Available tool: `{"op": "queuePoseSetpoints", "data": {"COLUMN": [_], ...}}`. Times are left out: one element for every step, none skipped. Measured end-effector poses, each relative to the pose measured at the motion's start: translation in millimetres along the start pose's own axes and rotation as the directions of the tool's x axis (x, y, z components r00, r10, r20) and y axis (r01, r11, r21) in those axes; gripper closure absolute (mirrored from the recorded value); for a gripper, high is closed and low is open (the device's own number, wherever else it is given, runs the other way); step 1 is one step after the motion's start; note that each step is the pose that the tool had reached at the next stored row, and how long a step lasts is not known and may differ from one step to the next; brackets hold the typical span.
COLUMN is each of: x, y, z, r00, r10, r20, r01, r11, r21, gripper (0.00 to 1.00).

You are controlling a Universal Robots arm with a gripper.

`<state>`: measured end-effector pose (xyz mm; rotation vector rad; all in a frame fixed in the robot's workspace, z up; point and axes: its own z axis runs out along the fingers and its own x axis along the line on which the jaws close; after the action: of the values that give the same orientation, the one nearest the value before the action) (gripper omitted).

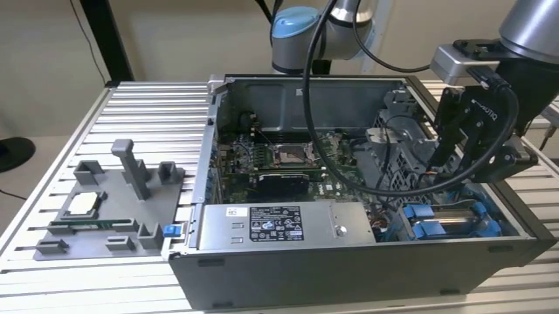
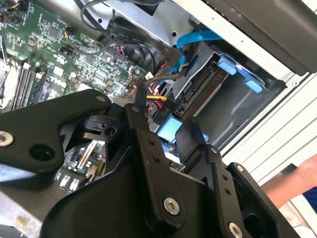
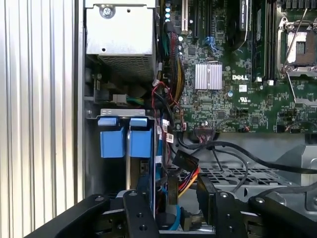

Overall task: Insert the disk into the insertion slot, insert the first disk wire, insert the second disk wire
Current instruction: 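Insert the first disk wire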

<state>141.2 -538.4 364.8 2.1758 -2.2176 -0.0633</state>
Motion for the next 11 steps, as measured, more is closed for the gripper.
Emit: {"op": "queuePoseSetpoints", "data": {"x": [0.0, 0.0, 0.0, 0.0, 0.0, 0.0, 0.0, 0.0, 0.0, 0.0, 0.0], "y": [-0.3, -0.4, -0.5, -0.6, -0.6, -0.7, -0.7, -0.7, -0.7, -0.8, -0.8], "z": [-0.2, -0.2, -0.2, -0.3, -0.3, -0.3, -0.3, -0.3, -0.3, -0.3, -0.3], "r00": [1.0, 1.0, 1.0, 1.0, 1.0, 1.0, 1.0, 1.0, 1.0, 1.0, 1.0], "r10": [0.0, 0.0, 0.0, 0.0, 0.0, 0.0, 0.0, 0.0, 0.0, 0.0, 0.0], "r20": [0.0004, 0.0006, 0.0007, 0.0006, 0.0005, 0.0004, 0.0005, 0.0005, 0.0005, 0.0005, 0.0005], "r01": [0.0, 0.0, 0.0, 0.0, 0.0, 0.0, 0.0, 0.0, 0.0, 0.0, 0.0], "r11": [1.0, 1.0, 1.0, 1.0, 1.0, 1.0, 1.0, 1.0, 1.0, 1.0, 1.0], "r21": [0.0, 0.0, 0.0, 0.0, 0.0, 0.0, 0.0, 0.0, 0.0, 0.0, 0.0], "gripper": [0.0, 0.0, 0.0, 0.0, 0.0, 1.0, 1.0, 1.0, 1.0, 1.0, 1.0]}}
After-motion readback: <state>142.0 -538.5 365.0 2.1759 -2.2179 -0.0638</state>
